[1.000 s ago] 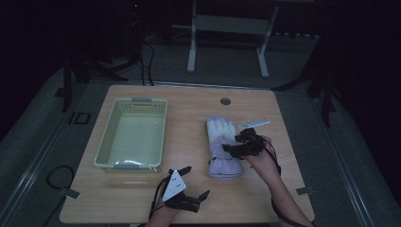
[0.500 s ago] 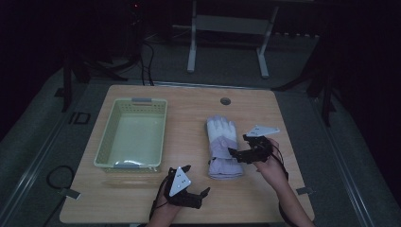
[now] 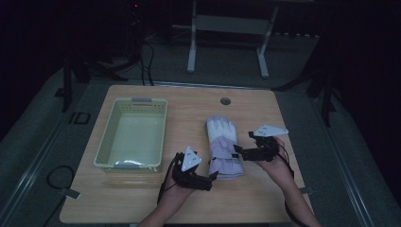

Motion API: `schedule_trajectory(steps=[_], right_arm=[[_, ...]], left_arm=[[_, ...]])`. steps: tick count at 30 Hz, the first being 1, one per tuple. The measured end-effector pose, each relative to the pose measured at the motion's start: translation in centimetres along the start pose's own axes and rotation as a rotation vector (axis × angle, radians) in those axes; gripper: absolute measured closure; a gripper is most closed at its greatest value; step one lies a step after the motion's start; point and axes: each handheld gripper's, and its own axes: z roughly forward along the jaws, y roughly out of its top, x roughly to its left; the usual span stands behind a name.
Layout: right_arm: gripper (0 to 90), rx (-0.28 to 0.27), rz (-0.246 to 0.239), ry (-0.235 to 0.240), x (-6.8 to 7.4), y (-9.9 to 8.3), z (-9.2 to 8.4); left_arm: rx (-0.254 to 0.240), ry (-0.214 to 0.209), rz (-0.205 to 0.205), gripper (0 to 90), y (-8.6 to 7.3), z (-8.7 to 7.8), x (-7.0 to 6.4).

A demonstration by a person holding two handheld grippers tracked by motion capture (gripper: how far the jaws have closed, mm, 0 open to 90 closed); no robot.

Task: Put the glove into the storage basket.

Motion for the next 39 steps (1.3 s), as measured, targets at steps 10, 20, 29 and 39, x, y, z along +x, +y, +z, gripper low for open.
schedule_trajectory(steps=[10,20,29,39], right_arm=[[19.8,0.052,0.026,-0.005,-0.5,-1.2,3.0],[19.5,0.154,0.034,0.006,-0.3,-3.4,5.7],[37.4,0.203,0.186,0.169,-1.6,-4.1,6.6],[55.1,0.235,0.202,0.262,-2.1,-3.9,6.9]], left_arm=[[0.154,0.050,-0.117,16.7,-0.9,3.9,0.4],[0.210,0.046,-0.138,20.8,-3.0,5.6,0.8],[0.231,-0.045,-0.195,22.5,-3.5,6.5,1.9],[0.256,-0.159,-0.190,42.9,-3.3,6.9,2.4]])
